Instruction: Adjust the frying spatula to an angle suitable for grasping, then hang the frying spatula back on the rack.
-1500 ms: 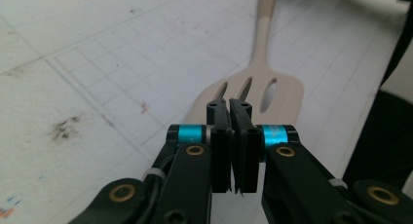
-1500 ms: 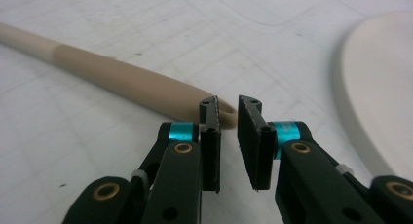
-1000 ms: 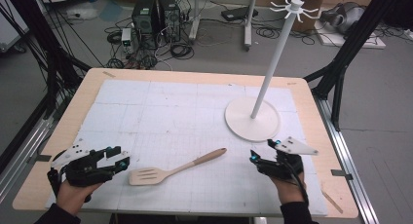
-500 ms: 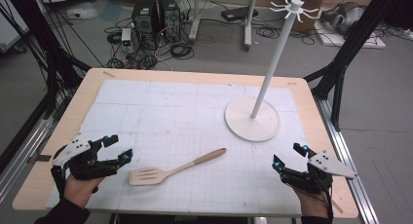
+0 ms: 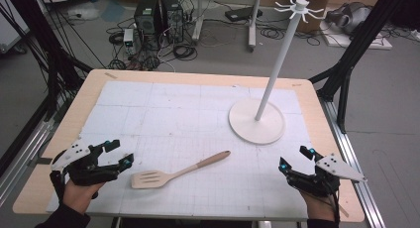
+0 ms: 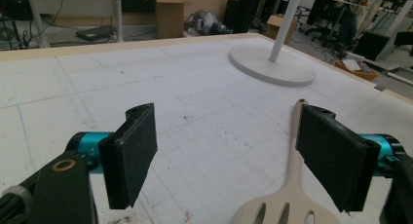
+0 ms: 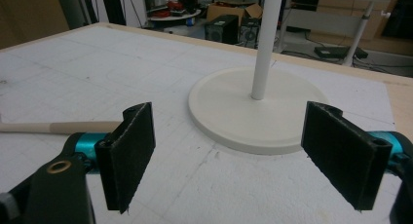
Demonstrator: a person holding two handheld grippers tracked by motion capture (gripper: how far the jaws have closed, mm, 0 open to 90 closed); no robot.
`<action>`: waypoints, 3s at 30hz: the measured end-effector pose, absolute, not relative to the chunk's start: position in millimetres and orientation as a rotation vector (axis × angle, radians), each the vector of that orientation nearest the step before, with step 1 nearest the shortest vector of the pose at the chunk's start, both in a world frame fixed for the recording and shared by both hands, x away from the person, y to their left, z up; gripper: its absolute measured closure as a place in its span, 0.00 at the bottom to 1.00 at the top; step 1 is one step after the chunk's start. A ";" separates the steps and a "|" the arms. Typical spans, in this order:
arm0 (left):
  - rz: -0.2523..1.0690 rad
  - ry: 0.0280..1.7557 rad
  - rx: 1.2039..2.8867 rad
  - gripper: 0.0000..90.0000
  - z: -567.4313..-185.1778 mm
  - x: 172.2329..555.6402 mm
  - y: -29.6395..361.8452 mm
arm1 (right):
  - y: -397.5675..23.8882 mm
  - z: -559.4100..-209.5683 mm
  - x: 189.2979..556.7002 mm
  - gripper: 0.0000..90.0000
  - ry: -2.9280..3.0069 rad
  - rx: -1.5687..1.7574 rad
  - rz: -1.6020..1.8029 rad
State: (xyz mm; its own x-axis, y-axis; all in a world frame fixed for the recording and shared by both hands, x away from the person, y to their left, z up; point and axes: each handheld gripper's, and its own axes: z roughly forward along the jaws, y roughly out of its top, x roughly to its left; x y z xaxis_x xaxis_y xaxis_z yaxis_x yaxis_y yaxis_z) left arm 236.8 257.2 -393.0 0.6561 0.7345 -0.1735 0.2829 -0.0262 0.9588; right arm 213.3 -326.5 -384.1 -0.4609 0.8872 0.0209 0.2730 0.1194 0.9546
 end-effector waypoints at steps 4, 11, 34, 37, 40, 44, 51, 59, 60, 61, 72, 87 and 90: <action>0.428 0.853 1.596 0.26 -393.2 239.2 258.3 | -326.0 -384.8 214.1 0.21 1.829 1.122 1.351; 0.399 0.835 1.599 0.27 -392.0 245.3 257.3 | -322.1 -385.6 216.1 0.21 1.841 1.124 1.348; 0.121 0.665 2.135 0.56 -397.1 290.2 165.6 | -324.0 -385.1 214.9 0.21 1.847 1.123 1.346; 0.080 0.661 2.175 0.58 -399.0 294.6 156.7 | -324.0 -385.4 215.3 0.21 1.849 1.122 1.347; 0.039 0.647 2.213 0.60 -403.4 297.9 148.7 | -324.1 -385.1 215.4 0.21 1.848 1.119 1.347; -0.004 0.630 2.275 0.62 -411.7 298.4 138.2 | -324.4 -385.2 215.1 0.21 1.845 1.125 1.347; -0.038 0.608 2.336 0.65 -417.5 300.0 126.8 | -324.1 -385.2 215.7 0.21 1.848 1.121 1.347; -0.036 0.587 2.433 0.69 -420.8 300.4 118.9 | -324.3 -385.3 216.0 0.21 1.848 1.123 1.343; -0.037 0.594 2.441 0.69 -421.3 300.9 118.1 | -324.1 -385.2 216.0 0.21 1.850 1.122 1.343; -0.035 0.600 2.446 0.69 -421.8 301.4 117.4 | -324.0 -385.2 216.0 0.21 1.851 1.120 1.342; -0.043 0.602 2.462 0.70 -422.1 307.3 111.1 | -324.9 -385.9 216.5 0.21 1.852 1.122 1.343; 0.016 0.535 2.502 0.76 -420.5 295.0 103.2 | -326.2 -386.5 216.3 0.21 1.848 1.140 1.341; 0.058 0.540 2.513 0.79 -420.8 291.8 100.6 | -326.7 -386.4 215.9 0.21 1.845 1.146 1.342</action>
